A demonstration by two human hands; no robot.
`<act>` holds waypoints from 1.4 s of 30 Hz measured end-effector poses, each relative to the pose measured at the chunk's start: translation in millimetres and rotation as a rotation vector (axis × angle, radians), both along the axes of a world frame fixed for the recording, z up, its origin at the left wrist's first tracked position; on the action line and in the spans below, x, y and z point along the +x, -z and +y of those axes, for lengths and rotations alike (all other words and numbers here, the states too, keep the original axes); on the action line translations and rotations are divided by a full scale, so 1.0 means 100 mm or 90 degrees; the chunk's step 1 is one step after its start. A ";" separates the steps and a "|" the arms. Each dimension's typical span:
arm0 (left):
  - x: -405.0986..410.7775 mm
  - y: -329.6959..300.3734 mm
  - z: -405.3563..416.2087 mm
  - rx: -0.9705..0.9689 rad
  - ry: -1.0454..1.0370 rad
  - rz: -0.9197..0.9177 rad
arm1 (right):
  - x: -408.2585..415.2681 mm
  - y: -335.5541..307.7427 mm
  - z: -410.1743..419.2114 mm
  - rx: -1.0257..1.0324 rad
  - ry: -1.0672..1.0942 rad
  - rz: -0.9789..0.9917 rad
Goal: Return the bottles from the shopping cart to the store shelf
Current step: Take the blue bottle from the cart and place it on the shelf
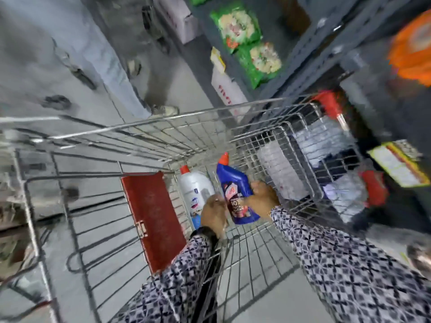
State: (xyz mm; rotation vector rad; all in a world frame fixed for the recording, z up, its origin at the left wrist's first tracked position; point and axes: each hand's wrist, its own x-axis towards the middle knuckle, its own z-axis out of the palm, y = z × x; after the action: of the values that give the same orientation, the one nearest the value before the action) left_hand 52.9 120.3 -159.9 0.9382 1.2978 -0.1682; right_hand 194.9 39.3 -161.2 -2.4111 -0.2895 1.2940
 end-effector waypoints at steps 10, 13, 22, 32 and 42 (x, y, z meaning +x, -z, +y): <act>0.28 -2.71 -0.69 0.092 0.199 -0.527 | -0.17 -3.27 -1.39 0.507 0.235 -0.159; 0.40 -3.72 -1.18 0.160 0.293 -0.673 | -0.46 -4.34 -2.06 0.601 0.300 -0.278; 0.17 -5.87 -2.58 0.243 0.489 -0.962 | -1.42 -6.14 -3.64 0.719 0.388 -0.614; 0.35 -6.07 -3.06 0.314 0.541 -0.975 | -1.41 -6.21 -4.18 0.689 0.459 -0.702; 2.31 -6.18 -3.40 0.376 0.554 -0.884 | 0.61 -6.19 -4.18 0.454 0.505 -0.788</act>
State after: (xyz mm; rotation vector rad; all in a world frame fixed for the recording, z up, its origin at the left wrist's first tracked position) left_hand 283.6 -219.2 457.9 1.6232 -0.4275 0.2103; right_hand 256.3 -378.8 457.5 -1.9673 -0.0493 -0.6273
